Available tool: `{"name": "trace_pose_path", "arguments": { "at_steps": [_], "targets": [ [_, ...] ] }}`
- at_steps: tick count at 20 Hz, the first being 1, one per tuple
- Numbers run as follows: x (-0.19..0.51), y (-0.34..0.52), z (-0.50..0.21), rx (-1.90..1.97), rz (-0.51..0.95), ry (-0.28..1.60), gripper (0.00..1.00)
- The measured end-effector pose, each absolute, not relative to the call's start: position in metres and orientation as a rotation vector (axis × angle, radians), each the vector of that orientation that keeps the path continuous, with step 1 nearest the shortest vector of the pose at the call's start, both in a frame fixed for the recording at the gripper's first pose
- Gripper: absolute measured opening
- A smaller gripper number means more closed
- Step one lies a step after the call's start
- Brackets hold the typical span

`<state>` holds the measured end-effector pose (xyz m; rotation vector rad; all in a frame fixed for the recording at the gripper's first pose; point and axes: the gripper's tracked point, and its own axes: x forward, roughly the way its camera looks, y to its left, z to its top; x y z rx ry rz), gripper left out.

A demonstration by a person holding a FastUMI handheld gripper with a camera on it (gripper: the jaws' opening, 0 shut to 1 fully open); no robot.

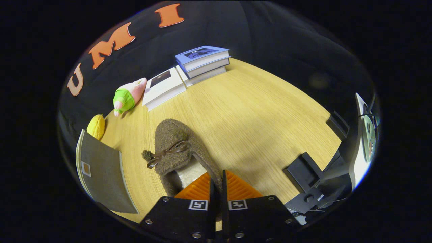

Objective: Open the storage box then place both shoes into the box .Put the left shoe in first, then the right shoe, with the right side of both shoes facing outward in a uniform manner.

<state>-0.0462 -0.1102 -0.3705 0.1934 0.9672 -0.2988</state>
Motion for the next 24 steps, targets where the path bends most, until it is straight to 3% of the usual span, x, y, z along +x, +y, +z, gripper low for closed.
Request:
{"name": "trace_pose_path", "arguments": {
  "at_steps": [3,10,18,24],
  "targets": [
    [-0.044,-0.112,-0.358,0.229,-0.356,0.925,0.01],
    [-0.03,-0.064,-0.297,0.303,-0.327,0.841,0.01],
    [-0.02,0.066,-0.232,0.328,-0.178,0.779,0.01],
    [-0.034,0.17,-0.226,0.32,-0.061,0.808,0.01]
  ]
}}
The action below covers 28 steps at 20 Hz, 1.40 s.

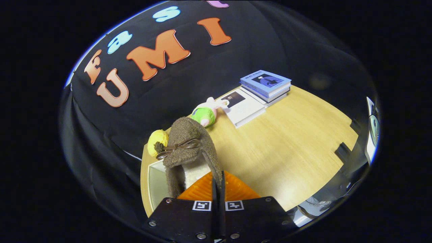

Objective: Open the storage box then place both shoes into the box .Put the left shoe in first, then the right shoe, with the right side of both shoes facing outward in a uniform manner.

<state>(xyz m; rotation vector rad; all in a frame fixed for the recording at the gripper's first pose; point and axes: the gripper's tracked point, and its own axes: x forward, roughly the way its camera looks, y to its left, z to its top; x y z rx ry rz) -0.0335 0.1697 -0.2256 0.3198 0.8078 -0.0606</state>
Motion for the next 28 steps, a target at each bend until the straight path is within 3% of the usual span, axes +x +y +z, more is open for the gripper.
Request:
{"name": "trace_pose_path", "arguments": {
  "at_steps": [13,16,21,24,26,28],
  "targets": [
    [-0.053,0.237,-0.259,0.182,-0.087,0.886,0.01],
    [-0.059,0.24,-0.265,0.192,-0.088,0.899,0.06],
    [-0.052,0.248,-0.243,0.183,-0.026,0.845,0.46],
    [-0.045,0.243,-0.228,0.138,-0.007,0.802,0.87],
    [-0.039,0.236,-0.22,0.117,-0.002,0.771,0.99],
    [-0.035,0.233,-0.215,0.115,0.018,0.763,0.99]
  ]
}}
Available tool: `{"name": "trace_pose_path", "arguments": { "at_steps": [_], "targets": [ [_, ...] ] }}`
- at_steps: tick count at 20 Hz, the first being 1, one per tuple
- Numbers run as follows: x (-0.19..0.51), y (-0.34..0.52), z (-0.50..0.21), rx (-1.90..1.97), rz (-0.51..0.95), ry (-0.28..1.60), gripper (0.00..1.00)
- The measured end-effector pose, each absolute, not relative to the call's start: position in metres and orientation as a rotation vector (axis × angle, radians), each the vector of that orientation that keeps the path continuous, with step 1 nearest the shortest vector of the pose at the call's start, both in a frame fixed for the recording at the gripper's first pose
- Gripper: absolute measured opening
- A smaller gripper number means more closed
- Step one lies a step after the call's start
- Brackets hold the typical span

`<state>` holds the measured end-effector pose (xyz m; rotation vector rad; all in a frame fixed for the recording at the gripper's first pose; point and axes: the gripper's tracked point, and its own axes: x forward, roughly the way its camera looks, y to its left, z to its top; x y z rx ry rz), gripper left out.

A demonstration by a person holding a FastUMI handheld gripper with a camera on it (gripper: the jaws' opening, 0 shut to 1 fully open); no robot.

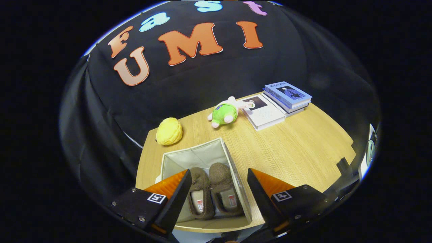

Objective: Open the storage box then place both shoes into the box .Put the left shoe in first, then the right shoe, with the right side of both shoes facing outward in a uniform manner.

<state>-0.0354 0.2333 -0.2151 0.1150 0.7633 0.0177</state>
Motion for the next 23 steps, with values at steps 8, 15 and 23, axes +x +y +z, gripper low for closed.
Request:
{"name": "trace_pose_path", "arguments": {
  "at_steps": [8,15,23],
  "targets": [
    [-0.002,0.175,-0.156,0.022,0.003,0.609,0.99],
    [0.026,0.12,-0.063,0.019,-0.028,0.418,0.99],
    [0.017,0.081,0.04,-0.07,-0.025,0.196,0.98]
  ]
}}
